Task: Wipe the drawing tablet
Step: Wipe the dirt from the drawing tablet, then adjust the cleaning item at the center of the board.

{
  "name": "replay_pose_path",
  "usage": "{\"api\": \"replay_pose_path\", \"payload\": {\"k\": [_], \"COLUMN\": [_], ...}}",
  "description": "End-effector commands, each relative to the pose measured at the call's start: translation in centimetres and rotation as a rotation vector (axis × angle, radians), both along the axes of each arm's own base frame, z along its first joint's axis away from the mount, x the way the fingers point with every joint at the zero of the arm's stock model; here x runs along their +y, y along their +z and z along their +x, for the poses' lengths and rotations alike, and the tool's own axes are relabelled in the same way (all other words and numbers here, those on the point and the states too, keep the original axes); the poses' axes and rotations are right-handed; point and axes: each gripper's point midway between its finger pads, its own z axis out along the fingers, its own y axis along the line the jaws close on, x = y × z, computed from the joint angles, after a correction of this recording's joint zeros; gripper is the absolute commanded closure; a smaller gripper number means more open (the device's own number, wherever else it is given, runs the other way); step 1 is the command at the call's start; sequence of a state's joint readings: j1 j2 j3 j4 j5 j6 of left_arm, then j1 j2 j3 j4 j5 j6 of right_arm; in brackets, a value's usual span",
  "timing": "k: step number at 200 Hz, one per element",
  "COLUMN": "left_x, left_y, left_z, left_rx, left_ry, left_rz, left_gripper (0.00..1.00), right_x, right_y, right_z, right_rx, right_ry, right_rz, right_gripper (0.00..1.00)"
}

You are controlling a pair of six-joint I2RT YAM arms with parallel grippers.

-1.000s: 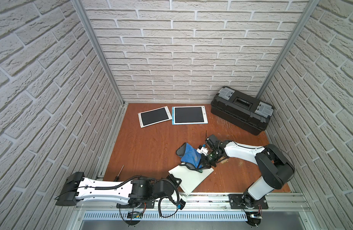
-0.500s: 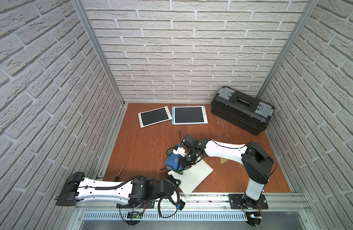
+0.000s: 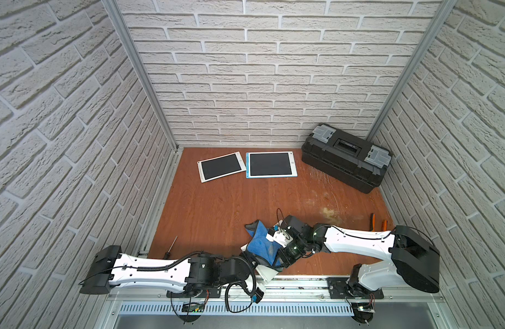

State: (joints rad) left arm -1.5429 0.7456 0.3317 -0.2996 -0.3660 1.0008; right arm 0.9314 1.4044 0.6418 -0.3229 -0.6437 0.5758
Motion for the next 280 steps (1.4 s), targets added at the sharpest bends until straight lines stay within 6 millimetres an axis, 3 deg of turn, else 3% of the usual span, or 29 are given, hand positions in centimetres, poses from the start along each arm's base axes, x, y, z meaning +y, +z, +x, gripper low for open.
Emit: {"api": "replay_pose_path", "payload": {"k": [1,30,58,78,87,105,127,151,172,194,225,248,280], "left_x": [-0.8,-0.6,-0.4,-0.1,0.1,0.1,0.2,0.6,1.1,3.0,5.2,6.3,4.5], "left_y": [2.4,3.9,5.2,7.0,7.5,8.8,11.9,15.6,18.0,20.0,20.8,21.5,22.3], "left_z": [1.5,2.8,3.4,3.8,3.8,3.7,4.0,5.1,6.6,10.0,14.0,17.2,20.9], "left_rx": [-0.048,-0.071,-0.013,0.113,0.159,0.246,0.356,0.435,0.528,0.657,0.752,0.777,0.788], "left_ry": [0.068,0.163,0.260,0.366,0.406,0.470,0.588,0.724,0.824,0.986,1.069,1.142,1.116], "left_rz": [-0.087,-0.128,-0.183,-0.271,-0.293,-0.353,-0.458,-0.596,-0.734,-0.959,-1.161,-1.249,-1.188], "left_gripper": [1.00,1.00,1.00,1.00,1.00,1.00,1.00,1.00,1.00,1.00,1.00,1.00,1.00], "right_x": [-6.8,-9.6,-8.6,-7.1,-6.4,-6.7,-7.3,-6.9,-7.4,-9.1,-9.7,-10.0,-11.0], "right_y": [-4.8,-4.9,-1.9,2.2,5.3,11.1,17.7,21.8,21.6,18.6,15.5,16.0,17.0], "right_z": [-1.9,0.5,2.8,5.0,6.5,9.4,12.1,14.0,15.9,18.4,22.1,25.2,29.4], "right_rx": [0.142,0.143,0.054,-0.045,-0.131,-0.314,-0.470,-0.537,-0.559,-0.560,-0.519,-0.578,-0.639], "right_ry": [-0.084,-0.227,-0.261,-0.270,-0.268,-0.296,-0.360,-0.415,-0.446,-0.528,-0.595,-0.629,-0.697], "right_rz": [-0.264,-0.301,-0.243,-0.161,-0.120,-0.121,-0.122,-0.072,-0.124,-0.225,-0.256,-0.275,-0.305], "right_gripper": [0.97,0.97,0.97,0.97,0.97,0.97,0.97,0.97,0.97,0.97,0.97,0.97,0.97]}}
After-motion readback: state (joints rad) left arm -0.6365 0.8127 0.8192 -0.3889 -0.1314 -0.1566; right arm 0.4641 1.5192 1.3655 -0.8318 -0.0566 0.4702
